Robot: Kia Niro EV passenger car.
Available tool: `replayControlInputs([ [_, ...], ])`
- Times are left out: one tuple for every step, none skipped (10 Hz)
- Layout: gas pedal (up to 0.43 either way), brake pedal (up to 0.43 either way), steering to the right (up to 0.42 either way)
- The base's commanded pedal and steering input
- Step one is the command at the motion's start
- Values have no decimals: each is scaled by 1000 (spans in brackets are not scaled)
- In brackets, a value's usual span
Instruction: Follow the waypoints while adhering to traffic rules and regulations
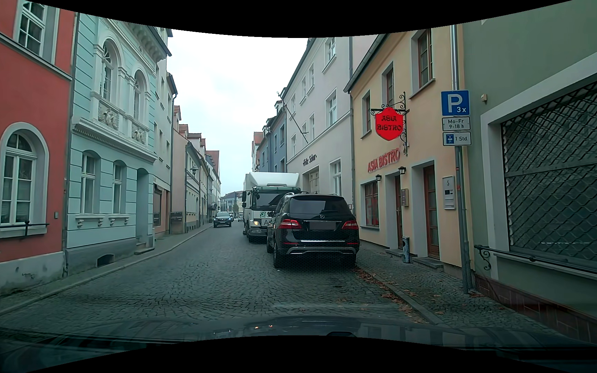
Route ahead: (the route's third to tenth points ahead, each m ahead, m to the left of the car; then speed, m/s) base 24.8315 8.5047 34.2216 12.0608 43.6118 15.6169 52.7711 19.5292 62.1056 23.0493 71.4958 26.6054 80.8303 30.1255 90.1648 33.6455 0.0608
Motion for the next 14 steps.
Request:
replayControlInputs([
  [0,201,-89],
  [0,274,-89],
  [0,348,-89],
  [0,433,-89],
  [0,482,-89],
  [0,500,-89],
  [0,506,-88],
  [0,506,-87],
  [0,494,-87],
  [0,470,-87],
  [0,439,-87],
  [0,433,-87],
  [0,396,-87],
  [0,384,-87],
])
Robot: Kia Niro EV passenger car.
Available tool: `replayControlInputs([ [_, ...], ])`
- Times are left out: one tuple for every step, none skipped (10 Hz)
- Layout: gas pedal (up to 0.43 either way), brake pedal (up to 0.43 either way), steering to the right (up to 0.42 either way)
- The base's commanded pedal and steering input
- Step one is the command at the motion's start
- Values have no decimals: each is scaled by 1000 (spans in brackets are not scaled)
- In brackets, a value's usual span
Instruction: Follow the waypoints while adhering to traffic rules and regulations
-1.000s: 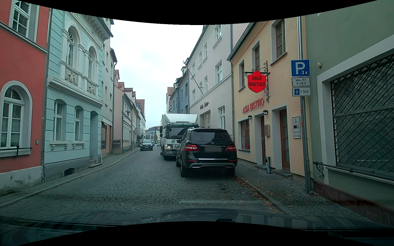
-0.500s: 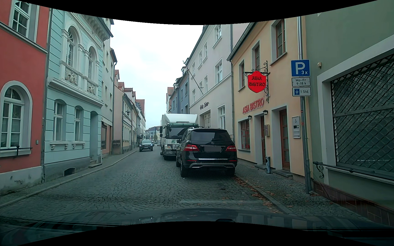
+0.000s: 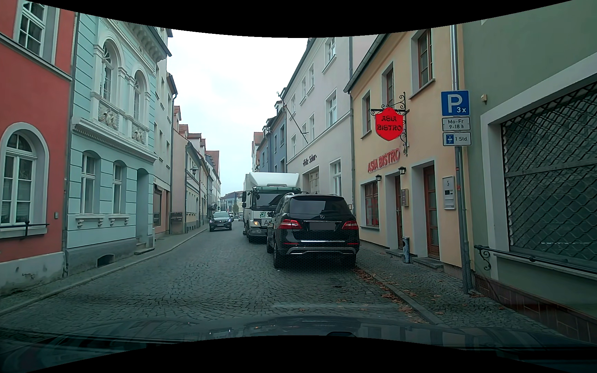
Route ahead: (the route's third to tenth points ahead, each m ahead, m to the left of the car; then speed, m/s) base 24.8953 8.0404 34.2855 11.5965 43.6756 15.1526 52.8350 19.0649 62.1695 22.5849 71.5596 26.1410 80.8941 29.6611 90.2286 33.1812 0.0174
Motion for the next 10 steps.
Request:
replayControlInputs([
  [0,378,-87],
  [0,372,-87],
  [0,372,-87],
  [0,366,-87],
  [0,366,-87],
  [0,366,-87],
  [0,366,-87],
  [0,366,-86],
  [0,366,-87],
  [0,366,-87],
])
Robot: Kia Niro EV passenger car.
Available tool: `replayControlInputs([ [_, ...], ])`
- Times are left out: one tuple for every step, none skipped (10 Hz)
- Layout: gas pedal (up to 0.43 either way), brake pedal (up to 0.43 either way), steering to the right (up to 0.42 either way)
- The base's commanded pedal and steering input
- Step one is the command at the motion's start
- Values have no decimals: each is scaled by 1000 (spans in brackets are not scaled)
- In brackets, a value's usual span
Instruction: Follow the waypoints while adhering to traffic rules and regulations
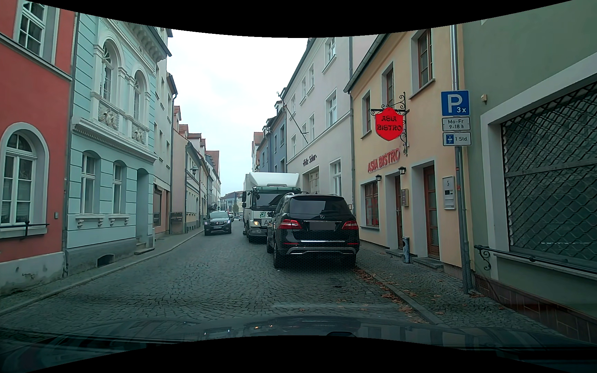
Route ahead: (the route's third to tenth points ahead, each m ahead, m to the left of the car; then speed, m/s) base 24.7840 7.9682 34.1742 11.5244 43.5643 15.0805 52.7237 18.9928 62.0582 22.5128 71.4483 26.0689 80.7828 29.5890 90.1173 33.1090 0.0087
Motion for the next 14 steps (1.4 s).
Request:
replayControlInputs([
  [0,366,-87],
  [0,366,-87],
  [0,366,-87],
  [0,366,-87],
  [0,366,-87],
  [0,360,-87],
  [0,366,-87],
  [0,366,-87],
  [0,366,-87],
  [0,366,-87],
  [0,366,-87],
  [0,366,-87],
  [0,366,-87],
  [0,366,-87],
])
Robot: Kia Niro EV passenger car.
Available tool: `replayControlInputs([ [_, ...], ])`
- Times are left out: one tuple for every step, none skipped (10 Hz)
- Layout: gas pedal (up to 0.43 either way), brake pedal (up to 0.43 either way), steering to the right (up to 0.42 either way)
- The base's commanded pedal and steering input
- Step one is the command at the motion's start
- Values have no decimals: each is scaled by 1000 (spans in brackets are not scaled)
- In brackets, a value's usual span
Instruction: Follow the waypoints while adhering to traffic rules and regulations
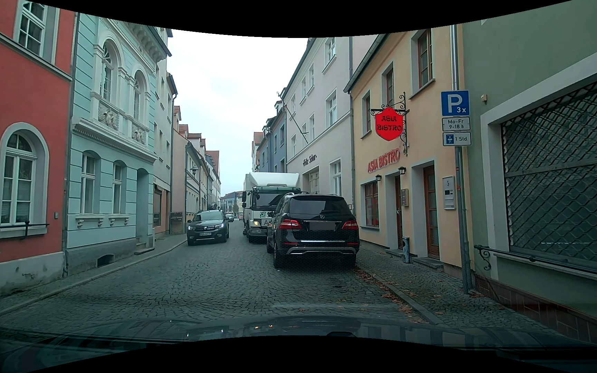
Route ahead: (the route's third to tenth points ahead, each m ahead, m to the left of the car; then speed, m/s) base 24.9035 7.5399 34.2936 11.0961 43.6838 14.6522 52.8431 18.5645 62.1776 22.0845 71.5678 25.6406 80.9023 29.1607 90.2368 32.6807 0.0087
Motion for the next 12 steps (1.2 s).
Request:
replayControlInputs([
  [0,366,-87],
  [0,366,-87],
  [0,366,-87],
  [0,366,-86],
  [0,366,-87],
  [0,366,-87],
  [0,366,-87],
  [0,366,-87],
  [0,366,-87],
  [0,366,-87],
  [0,366,-86],
  [0,268,-87],
])
